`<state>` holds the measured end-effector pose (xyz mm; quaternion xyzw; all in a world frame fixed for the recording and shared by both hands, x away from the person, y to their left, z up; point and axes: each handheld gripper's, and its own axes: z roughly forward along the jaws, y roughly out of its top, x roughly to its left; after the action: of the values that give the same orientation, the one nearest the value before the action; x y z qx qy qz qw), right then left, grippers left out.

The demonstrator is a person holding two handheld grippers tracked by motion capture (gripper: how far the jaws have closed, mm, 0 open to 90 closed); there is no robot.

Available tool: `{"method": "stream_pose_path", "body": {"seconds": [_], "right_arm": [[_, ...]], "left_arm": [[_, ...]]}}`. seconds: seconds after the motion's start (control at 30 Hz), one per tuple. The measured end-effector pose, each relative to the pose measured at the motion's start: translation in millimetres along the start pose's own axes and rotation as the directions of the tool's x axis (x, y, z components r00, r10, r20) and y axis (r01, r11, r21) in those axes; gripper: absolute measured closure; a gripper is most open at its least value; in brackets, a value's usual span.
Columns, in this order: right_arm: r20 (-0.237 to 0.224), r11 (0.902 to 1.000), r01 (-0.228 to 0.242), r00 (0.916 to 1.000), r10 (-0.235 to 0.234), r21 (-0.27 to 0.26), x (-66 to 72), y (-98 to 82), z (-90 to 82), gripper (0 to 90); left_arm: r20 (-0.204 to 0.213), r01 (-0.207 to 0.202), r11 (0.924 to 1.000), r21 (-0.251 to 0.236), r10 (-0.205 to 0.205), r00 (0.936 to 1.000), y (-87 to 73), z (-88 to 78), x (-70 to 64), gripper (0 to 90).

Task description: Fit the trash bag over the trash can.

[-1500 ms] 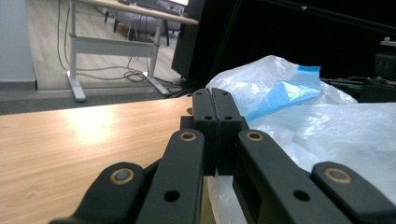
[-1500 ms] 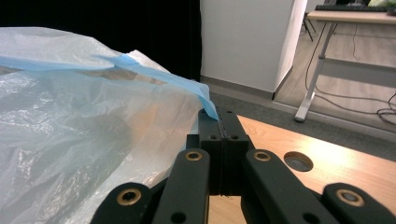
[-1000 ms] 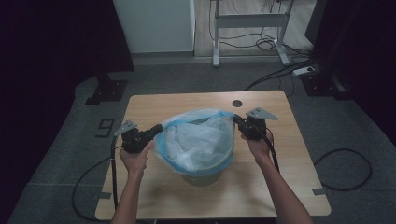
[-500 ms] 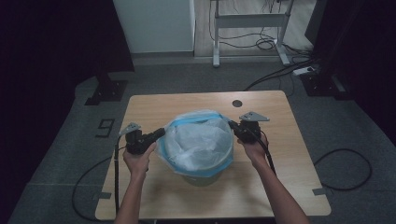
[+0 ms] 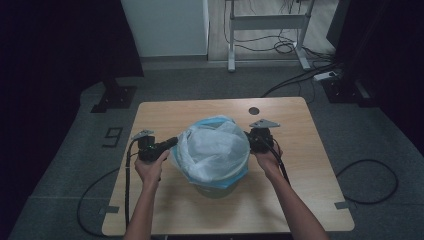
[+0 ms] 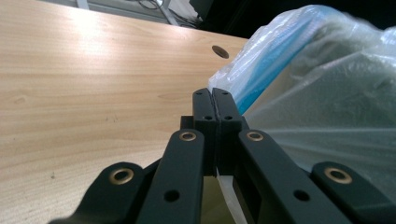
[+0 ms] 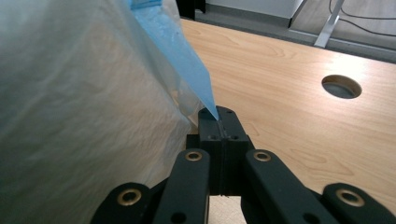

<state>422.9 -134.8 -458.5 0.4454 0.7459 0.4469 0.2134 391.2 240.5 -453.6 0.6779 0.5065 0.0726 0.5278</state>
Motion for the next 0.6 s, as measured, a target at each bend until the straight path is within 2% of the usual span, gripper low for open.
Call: {"method": "stream_pose_path", "body": {"seconds": [0.13, 0.33, 0.5, 0.6], "right_arm": [[0.004, 0.999, -0.003, 1.0, 0.003, 0.044, -1.6, -4.6, 3.0, 89.1], [0.004, 0.9983, -0.038, 0.9993, 0.038, 0.043, -11.7, -15.3, 0.4, 89.1], [-0.009, 0.9981, -0.05, 0.9987, 0.05, 0.036, -16.4, -25.4, -2.4, 89.1], [-0.019, 0.9977, -0.059, 0.998, 0.06, 0.032, -18.8, -31.4, -4.6, 89.0]], "left_arm": [[-0.008, 0.007, 0.9996, 0.026, -0.007, 0.9999, -5.1, 1.0, 2.6, 90.0], [0.008, 0.026, 0.9995, 0.02, -0.026, 0.9996, -13.5, -2.6, 8.4, 90.0], [0.014, 0.013, 0.9998, 0.014, -0.013, 0.9998, -18.0, -5.3, 6.7, 90.0], [0.022, 0.019, 0.9998, 0.006, -0.019, 0.9996, -21.5, -5.7, 8.2, 90.0]]}}
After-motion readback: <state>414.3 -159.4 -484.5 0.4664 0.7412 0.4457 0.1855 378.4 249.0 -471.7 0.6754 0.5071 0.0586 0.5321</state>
